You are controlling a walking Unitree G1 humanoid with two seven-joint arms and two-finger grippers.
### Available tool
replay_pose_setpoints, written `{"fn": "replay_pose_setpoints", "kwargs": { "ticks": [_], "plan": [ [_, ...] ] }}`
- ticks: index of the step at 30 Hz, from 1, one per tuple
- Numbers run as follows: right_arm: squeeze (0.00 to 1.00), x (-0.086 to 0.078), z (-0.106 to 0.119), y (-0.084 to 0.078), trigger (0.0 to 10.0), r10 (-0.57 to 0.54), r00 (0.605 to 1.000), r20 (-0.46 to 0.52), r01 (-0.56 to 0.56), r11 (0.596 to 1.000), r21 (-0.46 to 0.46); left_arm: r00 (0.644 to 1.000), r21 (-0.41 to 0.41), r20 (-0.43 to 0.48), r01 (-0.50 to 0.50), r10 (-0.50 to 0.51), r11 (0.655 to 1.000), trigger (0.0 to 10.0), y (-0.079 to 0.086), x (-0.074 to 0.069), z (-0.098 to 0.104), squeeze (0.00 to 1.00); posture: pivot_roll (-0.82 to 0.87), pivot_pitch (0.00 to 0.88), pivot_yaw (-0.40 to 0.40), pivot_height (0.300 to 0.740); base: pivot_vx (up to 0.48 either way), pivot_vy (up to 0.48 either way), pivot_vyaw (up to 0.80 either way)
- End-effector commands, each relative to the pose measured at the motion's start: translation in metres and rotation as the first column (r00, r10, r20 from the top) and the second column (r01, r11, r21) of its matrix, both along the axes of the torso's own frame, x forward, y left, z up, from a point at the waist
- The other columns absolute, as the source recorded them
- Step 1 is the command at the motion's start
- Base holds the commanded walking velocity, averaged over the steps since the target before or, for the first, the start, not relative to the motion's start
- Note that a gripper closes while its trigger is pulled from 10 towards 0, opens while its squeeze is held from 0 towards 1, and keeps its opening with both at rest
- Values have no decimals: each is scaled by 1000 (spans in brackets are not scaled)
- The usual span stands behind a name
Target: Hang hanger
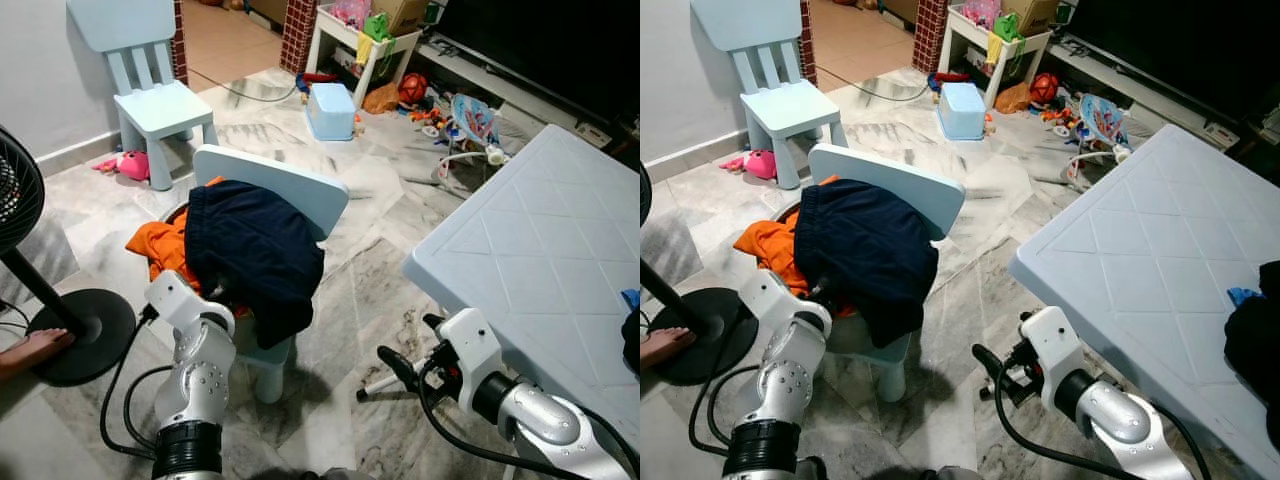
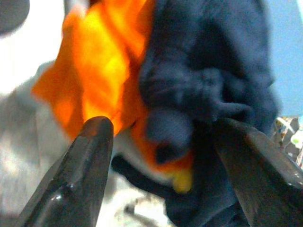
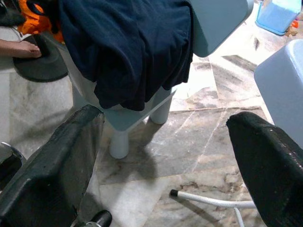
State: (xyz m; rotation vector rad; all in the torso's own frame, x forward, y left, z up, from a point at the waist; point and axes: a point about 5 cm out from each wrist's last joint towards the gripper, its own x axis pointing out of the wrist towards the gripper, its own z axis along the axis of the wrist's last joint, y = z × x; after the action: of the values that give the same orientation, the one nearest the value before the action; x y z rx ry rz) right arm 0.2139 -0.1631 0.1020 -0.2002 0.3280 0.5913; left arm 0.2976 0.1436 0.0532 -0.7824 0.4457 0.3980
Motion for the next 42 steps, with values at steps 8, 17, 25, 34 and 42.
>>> {"fn": "replay_pose_setpoints", "kwargs": {
  "ticks": [8,17,25,34,42],
  "plan": [
    [0,-2,1,-4,10000,-16,1000,3,16,1000,-10,1000,-130,18,20,-18,991,10000,-43,-2,-6,0,-198,100,-180,740,0,0,0],
    [0,0,-1,-4,10000,-24,1000,7,24,1000,-9,998,-46,63,30,-27,998,10000,-22,-4,-4,0,-183,85,-168,740,0,0,0],
    [0,1,-1,-4,10000,-30,999,14,30,1000,-5,996,-54,87,-10,15,999,10000,-11,1,-3,0,-186,77,-168,740,0,0,0],
    [0,3,-2,-4,10000,-44,999,26,44,999,-6,991,97,111,66,-76,993,10000,-2,17,3,0,-186,47,-155,740,0,0,0],
    [0,20,-4,1,10000,-97,993,63,95,995,35,960,299,125,204,-250,932,10000,-6,-11,4,0,-138,0,-123,740,0,0,0]
  ]
}}
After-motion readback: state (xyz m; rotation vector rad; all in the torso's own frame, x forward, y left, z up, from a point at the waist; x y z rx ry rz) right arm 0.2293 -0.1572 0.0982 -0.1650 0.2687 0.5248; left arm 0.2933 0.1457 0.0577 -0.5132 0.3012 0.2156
